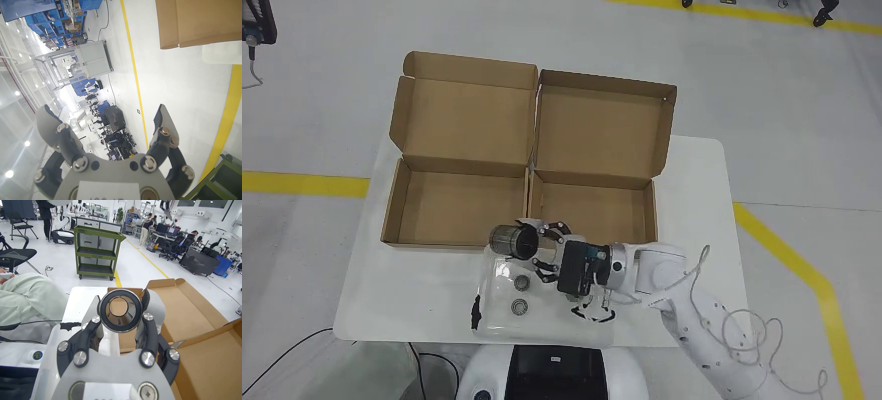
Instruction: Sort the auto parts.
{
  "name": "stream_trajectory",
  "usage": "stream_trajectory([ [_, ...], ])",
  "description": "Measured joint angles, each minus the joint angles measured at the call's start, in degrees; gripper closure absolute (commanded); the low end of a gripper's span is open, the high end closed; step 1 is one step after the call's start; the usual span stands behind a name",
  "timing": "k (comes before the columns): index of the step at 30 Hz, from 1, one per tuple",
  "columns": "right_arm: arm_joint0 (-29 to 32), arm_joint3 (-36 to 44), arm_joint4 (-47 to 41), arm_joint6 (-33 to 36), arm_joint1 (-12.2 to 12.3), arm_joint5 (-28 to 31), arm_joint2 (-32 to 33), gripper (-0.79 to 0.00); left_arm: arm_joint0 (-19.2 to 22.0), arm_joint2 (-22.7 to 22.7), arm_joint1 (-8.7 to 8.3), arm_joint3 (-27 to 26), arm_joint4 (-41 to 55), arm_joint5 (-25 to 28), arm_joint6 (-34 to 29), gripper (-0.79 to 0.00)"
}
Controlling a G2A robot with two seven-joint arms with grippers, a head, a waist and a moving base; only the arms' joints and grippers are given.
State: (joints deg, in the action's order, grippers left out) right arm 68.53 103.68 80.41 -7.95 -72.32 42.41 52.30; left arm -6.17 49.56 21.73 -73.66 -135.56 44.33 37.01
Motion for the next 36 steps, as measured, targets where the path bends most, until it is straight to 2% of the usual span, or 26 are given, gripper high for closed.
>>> stream_trajectory([
  [16,-4.4,5.5,-8.6,-0.7,0.2,-0.8,6.5,0.0,0.0,0.0,0.0,0.0,0.0,0.0,0.0,-0.785],
  [28,-0.8,13.5,-8.8,-1.6,1.3,-0.8,12.7,0.0,0.0,0.0,0.0,0.0,0.0,0.0,0.0,-0.785],
  [36,0.9,14.8,-8.9,-1.3,1.7,-0.2,14.1,0.0,0.0,0.0,0.0,0.0,0.0,0.0,0.0,-0.785],
])
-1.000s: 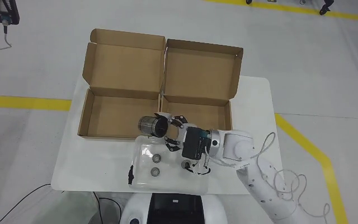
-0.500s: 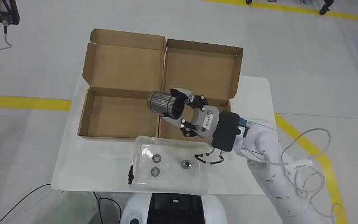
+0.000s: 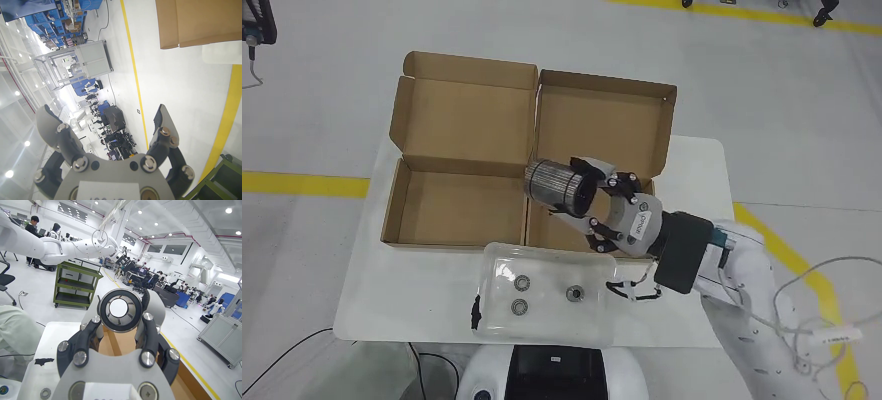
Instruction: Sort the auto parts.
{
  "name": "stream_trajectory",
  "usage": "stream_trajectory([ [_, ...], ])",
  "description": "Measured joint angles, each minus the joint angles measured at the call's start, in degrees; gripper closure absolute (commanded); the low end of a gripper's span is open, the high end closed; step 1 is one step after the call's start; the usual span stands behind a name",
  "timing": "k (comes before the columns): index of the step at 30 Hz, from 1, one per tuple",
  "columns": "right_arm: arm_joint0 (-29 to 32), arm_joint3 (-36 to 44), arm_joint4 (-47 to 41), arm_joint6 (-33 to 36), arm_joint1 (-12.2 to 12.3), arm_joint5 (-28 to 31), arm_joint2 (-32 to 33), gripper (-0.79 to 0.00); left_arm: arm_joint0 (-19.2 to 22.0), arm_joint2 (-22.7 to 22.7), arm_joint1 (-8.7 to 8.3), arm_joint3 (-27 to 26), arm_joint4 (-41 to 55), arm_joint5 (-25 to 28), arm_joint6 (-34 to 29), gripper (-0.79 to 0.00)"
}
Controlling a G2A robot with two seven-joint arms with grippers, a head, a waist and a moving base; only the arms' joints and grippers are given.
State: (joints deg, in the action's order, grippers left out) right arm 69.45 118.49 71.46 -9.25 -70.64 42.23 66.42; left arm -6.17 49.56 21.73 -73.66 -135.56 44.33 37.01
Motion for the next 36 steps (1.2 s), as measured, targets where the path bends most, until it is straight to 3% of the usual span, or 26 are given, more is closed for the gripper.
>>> stream_trajectory([
  [9,1.3,-3.1,1.1,2.3,0.3,0.3,-1.1,0.0,0.0,0.0,0.0,0.0,0.0,0.0,0.0,-0.785],
  [24,1.7,-8.0,0.6,21.3,0.6,-1.3,-5.1,0.0,0.0,0.0,0.0,0.0,0.0,0.0,0.0,-0.785],
  [28,1.9,-9.5,-0.2,27.1,0.6,-3.3,-5.8,0.0,0.0,0.0,0.0,0.0,0.0,0.0,0.0,-0.785],
  [36,-0.5,-14.4,-1.0,31.8,-0.1,-9.8,-8.6,0.0,0.0,0.0,0.0,0.0,0.0,0.0,0.0,-0.785],
])
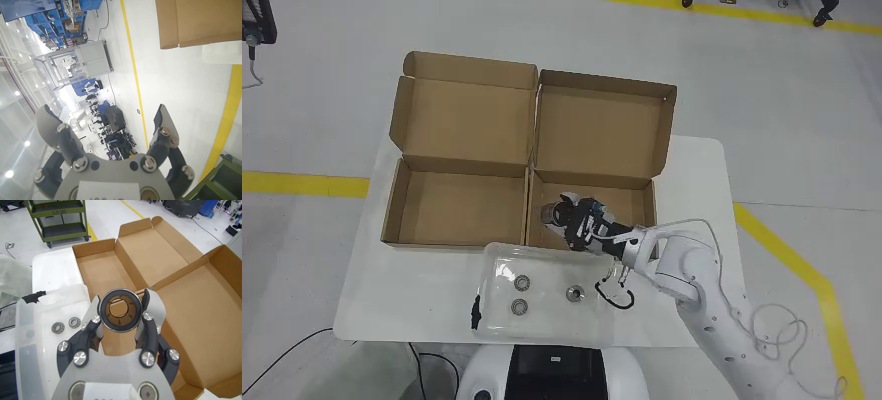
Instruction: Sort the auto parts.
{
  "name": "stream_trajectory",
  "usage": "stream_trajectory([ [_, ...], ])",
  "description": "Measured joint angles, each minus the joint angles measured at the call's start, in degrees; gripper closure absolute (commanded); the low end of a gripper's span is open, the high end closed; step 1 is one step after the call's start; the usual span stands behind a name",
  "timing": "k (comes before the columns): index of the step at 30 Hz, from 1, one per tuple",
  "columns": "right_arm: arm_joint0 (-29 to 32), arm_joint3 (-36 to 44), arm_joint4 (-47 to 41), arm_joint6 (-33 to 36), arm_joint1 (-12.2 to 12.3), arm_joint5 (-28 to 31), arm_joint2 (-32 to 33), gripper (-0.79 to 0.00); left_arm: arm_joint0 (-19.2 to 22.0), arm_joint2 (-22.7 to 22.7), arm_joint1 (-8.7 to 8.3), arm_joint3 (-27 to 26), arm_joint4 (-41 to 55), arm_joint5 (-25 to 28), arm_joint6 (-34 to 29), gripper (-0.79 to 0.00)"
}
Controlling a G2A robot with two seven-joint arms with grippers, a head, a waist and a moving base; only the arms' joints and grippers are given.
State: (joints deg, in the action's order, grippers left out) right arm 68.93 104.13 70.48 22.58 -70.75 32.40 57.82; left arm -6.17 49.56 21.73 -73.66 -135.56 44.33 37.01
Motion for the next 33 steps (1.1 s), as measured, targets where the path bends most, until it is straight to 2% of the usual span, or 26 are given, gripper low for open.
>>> stream_trajectory([
  [19,-8.8,-14.9,-1.2,8.0,-3.1,-12.1,-8.2,0.0,0.0,0.0,0.0,0.0,0.0,0.0,0.0,-0.785],
  [30,-12.7,-21.4,-2.3,9.8,-5.2,-14.5,-12.4,0.0,0.0,0.0,0.0,0.0,0.0,0.0,0.0,-0.785],
  [32,-13.3,-22.4,-2.4,9.9,-5.5,-14.8,-13.0,-0.08,0.0,0.0,0.0,0.0,0.0,0.0,0.0,-0.785],
  [33,-13.5,-22.7,-2.4,9.8,-5.7,-14.9,-13.3,-0.092,0.0,0.0,0.0,0.0,0.0,0.0,0.0,-0.785],
])
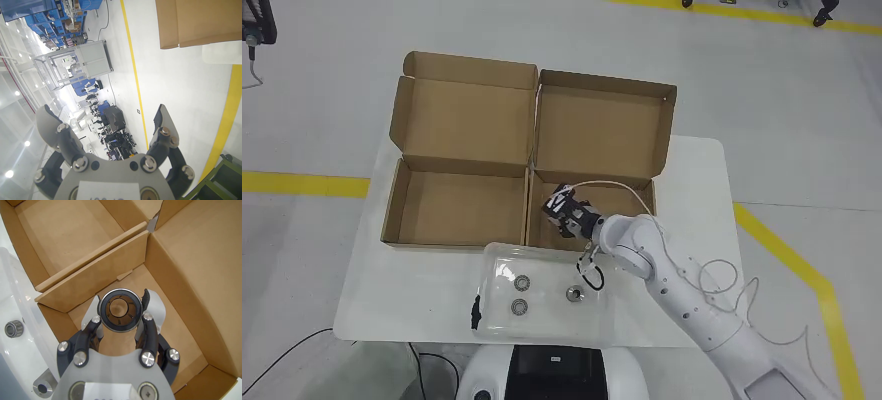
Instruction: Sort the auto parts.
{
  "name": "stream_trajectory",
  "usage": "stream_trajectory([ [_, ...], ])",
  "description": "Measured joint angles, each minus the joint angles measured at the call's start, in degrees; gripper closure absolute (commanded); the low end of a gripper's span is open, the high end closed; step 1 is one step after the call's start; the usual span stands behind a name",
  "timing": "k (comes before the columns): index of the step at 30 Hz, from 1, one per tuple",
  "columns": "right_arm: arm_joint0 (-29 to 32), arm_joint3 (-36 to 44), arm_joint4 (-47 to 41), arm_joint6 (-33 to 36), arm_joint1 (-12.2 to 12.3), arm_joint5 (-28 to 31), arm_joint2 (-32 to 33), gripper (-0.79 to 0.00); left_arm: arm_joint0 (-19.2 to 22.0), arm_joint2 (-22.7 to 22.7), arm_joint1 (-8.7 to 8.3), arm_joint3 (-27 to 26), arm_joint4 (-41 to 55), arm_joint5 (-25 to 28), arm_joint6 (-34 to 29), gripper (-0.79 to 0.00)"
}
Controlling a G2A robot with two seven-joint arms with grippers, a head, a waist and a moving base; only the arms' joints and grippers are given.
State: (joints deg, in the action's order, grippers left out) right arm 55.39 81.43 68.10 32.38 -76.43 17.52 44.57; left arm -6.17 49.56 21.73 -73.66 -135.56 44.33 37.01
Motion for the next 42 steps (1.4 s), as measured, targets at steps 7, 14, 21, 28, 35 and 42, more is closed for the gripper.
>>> stream_trajectory([
  [7,-0.8,-1.9,0.2,0.1,-0.7,-0.5,-0.9,-0.203,0.0,0.0,0.0,0.0,0.0,0.0,0.0,-0.785],
  [14,-0.7,-3.3,-0.1,-1.4,-1.0,-0.3,-0.6,-0.397,0.0,0.0,0.0,0.0,0.0,0.0,0.0,-0.785],
  [21,0.5,-1.1,1.0,-1.8,-0.8,-0.1,0.6,-0.714,0.0,0.0,0.0,0.0,0.0,0.0,0.0,-0.785],
  [28,2.5,2.9,2.5,-1.9,-0.2,1.1,2.1,-0.686,0.0,0.0,0.0,0.0,0.0,0.0,0.0,-0.785],
  [35,6.7,11.2,4.8,-3.3,1.1,4.8,4.6,-0.656,0.0,0.0,0.0,0.0,0.0,0.0,0.0,-0.785],
  [42,10.8,18.5,5.9,-6.1,2.7,12.8,7.4,-0.628,0.0,0.0,0.0,0.0,0.0,0.0,0.0,-0.785],
])
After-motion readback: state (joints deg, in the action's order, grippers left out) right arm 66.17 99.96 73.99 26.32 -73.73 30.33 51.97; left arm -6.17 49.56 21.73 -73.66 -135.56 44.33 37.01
